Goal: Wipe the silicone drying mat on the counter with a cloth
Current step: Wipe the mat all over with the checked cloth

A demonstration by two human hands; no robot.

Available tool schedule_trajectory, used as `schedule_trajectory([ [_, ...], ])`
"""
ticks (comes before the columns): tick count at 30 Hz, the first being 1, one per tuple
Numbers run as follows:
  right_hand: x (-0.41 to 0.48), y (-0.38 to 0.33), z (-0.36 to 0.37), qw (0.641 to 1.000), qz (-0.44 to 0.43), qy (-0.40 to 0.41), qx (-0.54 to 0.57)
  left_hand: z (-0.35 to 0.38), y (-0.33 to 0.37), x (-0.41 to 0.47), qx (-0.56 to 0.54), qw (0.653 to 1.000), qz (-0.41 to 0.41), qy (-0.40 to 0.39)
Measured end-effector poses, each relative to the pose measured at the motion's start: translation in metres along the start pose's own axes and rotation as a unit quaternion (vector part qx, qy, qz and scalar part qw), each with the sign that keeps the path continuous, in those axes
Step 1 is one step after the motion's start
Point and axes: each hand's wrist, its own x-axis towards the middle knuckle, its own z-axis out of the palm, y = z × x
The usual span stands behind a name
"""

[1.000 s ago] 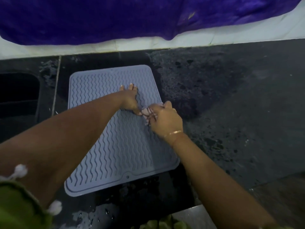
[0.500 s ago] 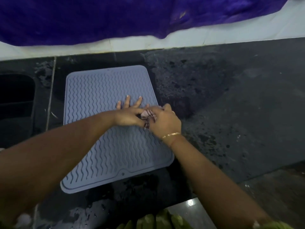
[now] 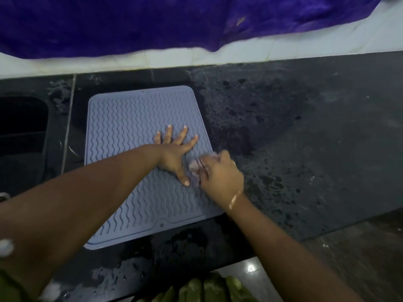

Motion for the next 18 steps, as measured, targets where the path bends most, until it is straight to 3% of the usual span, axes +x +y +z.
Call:
schedule_trajectory([
  [4,0.042,-0.01,0.004,1.0,0.0,-0.011,0.0,0.001,0.003,-0.002,-0.01,1.0,-0.009,0.02],
  [11,-0.069,0.019,0.001,0.997,-0.076,0.005,-0.001,0.009,0.005,-0.016,-0.015,0.999,-0.02,0.046],
  [15,-0.07,0.028,-0.012,0.988,0.021,-0.06,0.138,0.026,0.01,-0.032,-0.006,0.993,-0.035,0.11],
  [18,-0.049,0.025,-0.022,0.957,0.08,-0.024,0.278,0.036,0.02,-0.048,-0.017,0.985,-0.029,0.167],
])
